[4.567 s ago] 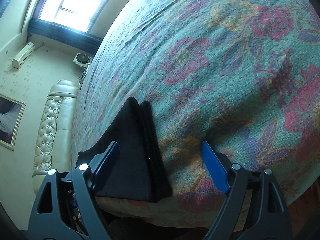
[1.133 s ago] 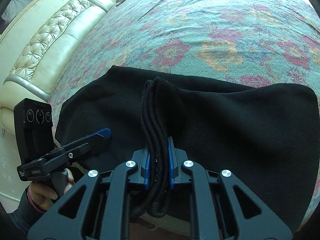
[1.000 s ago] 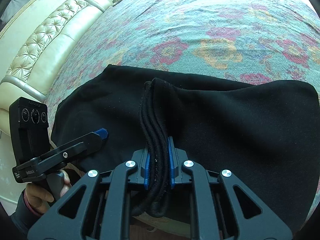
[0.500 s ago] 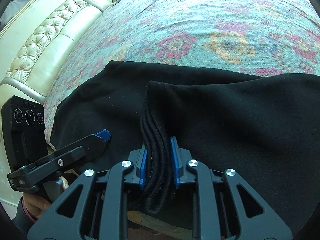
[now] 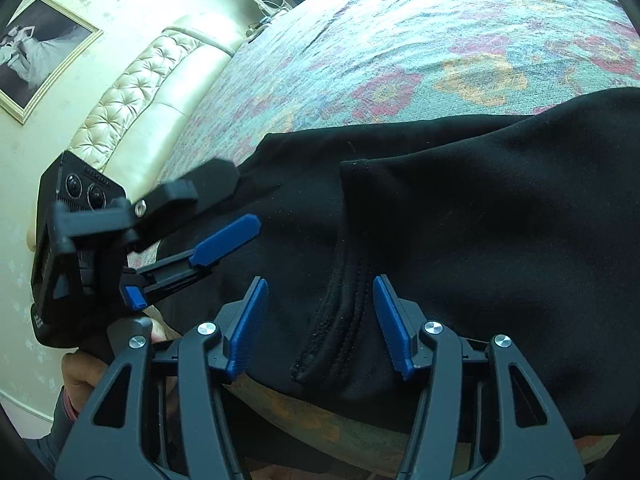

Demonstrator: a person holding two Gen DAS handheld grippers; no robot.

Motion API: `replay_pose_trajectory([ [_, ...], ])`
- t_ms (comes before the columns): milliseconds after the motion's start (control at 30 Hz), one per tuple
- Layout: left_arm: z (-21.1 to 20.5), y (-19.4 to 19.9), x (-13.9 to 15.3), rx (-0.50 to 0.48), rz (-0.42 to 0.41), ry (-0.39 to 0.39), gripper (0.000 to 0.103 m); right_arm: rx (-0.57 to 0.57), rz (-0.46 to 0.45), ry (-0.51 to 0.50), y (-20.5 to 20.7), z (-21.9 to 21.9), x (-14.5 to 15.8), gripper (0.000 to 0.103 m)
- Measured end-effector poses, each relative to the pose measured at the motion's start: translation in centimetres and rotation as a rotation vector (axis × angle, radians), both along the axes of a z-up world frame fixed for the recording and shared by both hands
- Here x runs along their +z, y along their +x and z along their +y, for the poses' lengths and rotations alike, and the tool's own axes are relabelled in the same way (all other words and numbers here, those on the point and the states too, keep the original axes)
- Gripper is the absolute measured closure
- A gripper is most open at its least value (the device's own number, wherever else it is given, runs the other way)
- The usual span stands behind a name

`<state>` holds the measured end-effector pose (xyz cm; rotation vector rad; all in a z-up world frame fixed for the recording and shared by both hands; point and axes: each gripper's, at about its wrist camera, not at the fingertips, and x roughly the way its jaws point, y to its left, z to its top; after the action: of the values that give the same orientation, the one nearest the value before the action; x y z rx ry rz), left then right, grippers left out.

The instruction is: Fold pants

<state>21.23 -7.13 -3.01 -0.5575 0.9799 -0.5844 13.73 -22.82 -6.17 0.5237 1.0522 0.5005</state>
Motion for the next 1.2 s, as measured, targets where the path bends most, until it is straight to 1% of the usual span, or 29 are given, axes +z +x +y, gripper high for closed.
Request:
replay_pose_trajectory([
  [67, -0.5, 0.5, 0.5, -0.015, -0.020, -0.006, 0.018, -0.012, -0.033, 0.006, -0.9, -0.1, 0.4, 0.048],
  [200, -2.0, 1.5, 0.9, -0.068, -0.033, -0.007, 0.018, -0.047, -0.108, 0.002, -3.5, -0.9, 1.3, 0.048],
  [267, -3.0, 1.4, 0.5, -0.105, -0.033, -0.008, 0.018, -0.054, -0.113, 0.026, -4.5, -1.3, 1.0, 0.048],
  [333, -4.5, 1.4, 0.0, -0.152, -0.023, 0.000, 0.018, -0.036, -0.099, 0.036, -4.9, -1.0, 0.4, 0.048],
  [433, -6.0, 1.6, -1.4, -0.184, -0.008, 0.070, 0.018, -0.018, -0.095, 0.017, -5.0, -0.5, -0.2, 0.047],
  [533, -6.6, 2.3, -3.3, -0.168, 0.027, 0.167, 0.018, -0.008, -0.094, 0.015, -4.7, -0.1, -0.3, 0.043],
  [567, -6.4, 2.6, -3.9, -0.168, 0.035, 0.171, 0.018, 0.002, -0.099, -0.001, -4.7, 0.3, -0.2, 0.041],
  [633, -6.0, 2.7, -4.2, -0.173, 0.030, 0.153, 0.018, 0.019, -0.106, -0.048, -4.7, 0.9, -0.1, 0.041],
  [767, -4.6, 2.3, -3.8, -0.164, 0.049, 0.122, 0.018, 0.033, -0.100, -0.032, -4.7, 1.0, 0.4, 0.038],
  [867, -1.4, 1.2, -2.4, -0.118, 0.031, 0.075, 0.018, 0.034, -0.106, -0.013, -4.7, 0.6, 1.1, 0.038],
  [933, 2.1, 0.0, -1.7, -0.065, 0.015, 0.039, 0.018, 0.026, -0.113, 0.015, -4.7, 0.4, 1.6, 0.039],
  [1000, 6.5, -1.3, -1.5, 0.007, 0.024, -0.006, 0.018, 0.028, -0.117, 0.024, -4.6, 0.5, 2.0, 0.039],
  [1067, 11.5, -2.7, -1.4, 0.101, 0.047, -0.054, 0.018, 0.031, -0.138, 0.033, -4.7, 0.5, 2.6, 0.039],
  [1167, 19.2, -4.9, -1.5, 0.213, 0.081, -0.147, 0.018, 0.049, -0.156, 0.040, -4.9, 1.3, 3.3, 0.039],
  [1200, 21.8, -5.4, -1.6, 0.246, 0.095, -0.159, 0.018, 0.058, -0.155, 0.042, -4.8, 1.7, 3.6, 0.038],
])
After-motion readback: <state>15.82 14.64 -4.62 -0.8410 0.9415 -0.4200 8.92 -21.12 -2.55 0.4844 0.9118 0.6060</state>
